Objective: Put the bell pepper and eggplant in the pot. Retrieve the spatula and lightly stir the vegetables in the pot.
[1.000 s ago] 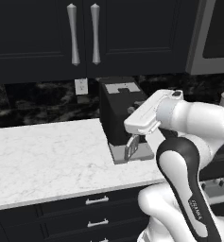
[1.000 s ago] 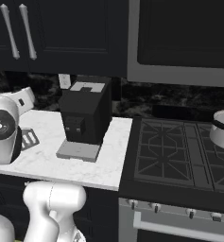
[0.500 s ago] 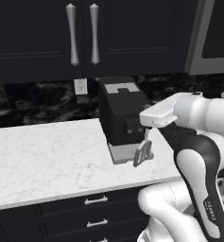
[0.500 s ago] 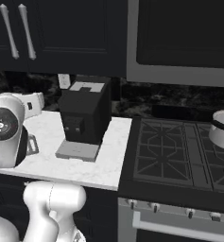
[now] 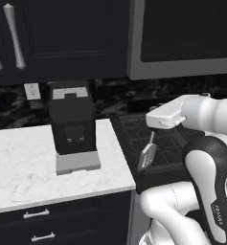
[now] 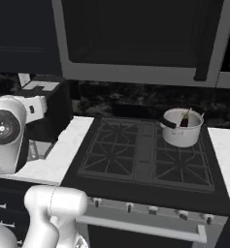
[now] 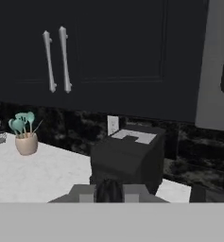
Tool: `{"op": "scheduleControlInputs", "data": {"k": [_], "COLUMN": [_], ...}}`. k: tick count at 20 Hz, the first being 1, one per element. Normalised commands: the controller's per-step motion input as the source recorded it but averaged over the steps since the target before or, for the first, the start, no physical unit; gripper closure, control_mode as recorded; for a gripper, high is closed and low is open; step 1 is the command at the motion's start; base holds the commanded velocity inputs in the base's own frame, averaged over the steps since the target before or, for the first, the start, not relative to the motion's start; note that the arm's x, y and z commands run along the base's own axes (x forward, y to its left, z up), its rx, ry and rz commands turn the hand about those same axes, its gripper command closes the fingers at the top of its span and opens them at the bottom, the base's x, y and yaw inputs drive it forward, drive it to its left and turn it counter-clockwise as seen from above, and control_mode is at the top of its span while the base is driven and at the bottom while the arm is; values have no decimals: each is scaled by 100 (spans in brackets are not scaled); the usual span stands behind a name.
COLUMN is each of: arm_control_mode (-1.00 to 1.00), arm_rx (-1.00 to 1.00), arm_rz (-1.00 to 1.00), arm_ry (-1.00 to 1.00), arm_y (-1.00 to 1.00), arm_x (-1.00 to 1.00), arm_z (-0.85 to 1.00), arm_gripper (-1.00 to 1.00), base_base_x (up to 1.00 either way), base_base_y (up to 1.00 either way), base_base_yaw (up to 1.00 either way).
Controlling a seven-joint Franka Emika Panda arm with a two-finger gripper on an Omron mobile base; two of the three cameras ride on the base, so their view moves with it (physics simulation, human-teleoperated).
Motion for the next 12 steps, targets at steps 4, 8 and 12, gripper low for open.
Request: {"op": "scheduleControlInputs", "data": {"k": [4,8,12], "arm_control_mode": [100,100,100], "arm_rx": [0,0,0], "arm_rz": [0,0,0], "arm_ry": [0,0,0], "arm_y": [0,0,0], "arm_x": [0,0,0], "arm_z": [0,0,0], "arm_gripper": [100,100,100], "base_base_x": [0,0,12], "base_base_y": [-100,-100,-100], "base_base_yaw": [-8,-12,-14]}}
